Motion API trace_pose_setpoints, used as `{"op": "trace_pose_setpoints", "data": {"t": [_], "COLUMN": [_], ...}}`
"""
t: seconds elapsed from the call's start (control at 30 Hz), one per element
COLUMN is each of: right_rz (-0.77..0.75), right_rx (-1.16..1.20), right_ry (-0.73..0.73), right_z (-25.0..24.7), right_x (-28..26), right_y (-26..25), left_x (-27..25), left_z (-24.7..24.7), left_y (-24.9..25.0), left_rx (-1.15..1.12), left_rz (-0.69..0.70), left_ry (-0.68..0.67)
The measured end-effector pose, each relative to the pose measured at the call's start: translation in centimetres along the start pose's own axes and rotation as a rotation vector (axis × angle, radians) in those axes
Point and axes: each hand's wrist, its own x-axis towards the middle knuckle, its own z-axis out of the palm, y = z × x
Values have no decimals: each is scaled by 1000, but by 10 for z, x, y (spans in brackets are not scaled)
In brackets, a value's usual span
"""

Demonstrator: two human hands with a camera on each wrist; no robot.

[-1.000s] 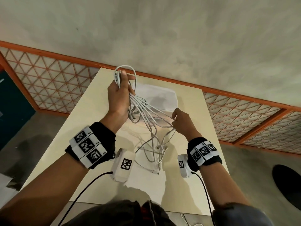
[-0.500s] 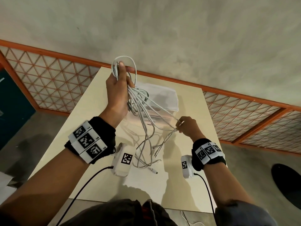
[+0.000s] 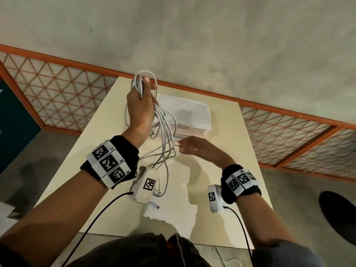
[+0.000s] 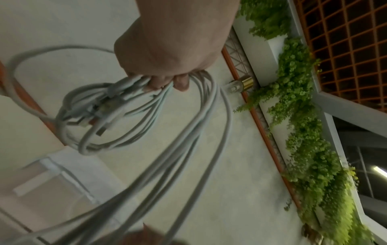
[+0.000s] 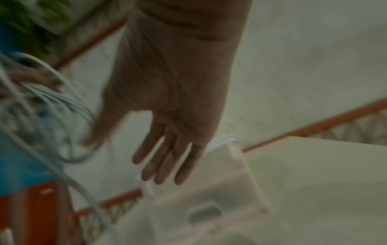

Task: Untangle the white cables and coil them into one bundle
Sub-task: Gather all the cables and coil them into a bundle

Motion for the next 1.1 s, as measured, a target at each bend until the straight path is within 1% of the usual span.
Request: {"op": "trace_pose_setpoints", "data": {"t": [0.07,0.1,0.13,0.2,0.23,0.33,0.4,0.53,0.57,0.6,0.63,0.67,0.7,0.73,0.77,0.8,0.83,0.93,0.97,1.03,1.1], "right_rz": [-70,-99,-116,-99,-84,-75,-65,-17,-40,-96,-178,-269,-347,-368,-349,-313,-281,-182,-108,94,313], "right_rx": [39,20,-27,-91,-106,-283,-421,-571,-571,-545,-525,-510,-479,-421,-359,-311,-285,-301,-327,-442,-553], "right_ry": [-134,-174,-181,-140,-83,241,413,582,636,676,666,589,468,325,209,150,149,253,272,297,251], "right_z": [6,11,16,24,28,29,25,21,22,23,23,23,22,20,15,10,3,-25,-34,-52,-65], "right_x": [-2,-3,-1,4,6,9,8,7,8,10,10,10,9,7,6,5,4,2,-1,-2,-5], "right_y": [-31,-45,-55,-65,-68,-60,-57,-56,-54,-50,-50,-50,-50,-53,-53,-52,-48,-30,-24,-4,16], "left_x": [-5,-8,-9,-10,-9,-4,-1,-3,-4,-5,-6,-6,-6,-6,-6,-6,-6,-4,-2,3,6], "left_z": [5,7,9,11,11,4,-2,-6,-6,-5,-4,-3,-2,-1,-1,-1,-3,-9,-12,-19,-24], "left_y": [-1,0,1,3,4,4,0,-8,-10,-11,-13,-14,-16,-16,-16,-16,-14,-4,-1,1,3], "left_rx": [61,83,99,112,115,111,153,362,406,439,455,450,426,391,361,344,343,355,346,308,254], "left_rz": [18,21,23,27,31,55,97,88,82,79,76,70,58,41,24,12,6,-11,-32,-115,-203], "left_ry": [-8,-12,-13,-8,1,33,53,34,26,14,-8,-44,-91,-141,-192,-238,-280,-396,-430,-483,-556]}}
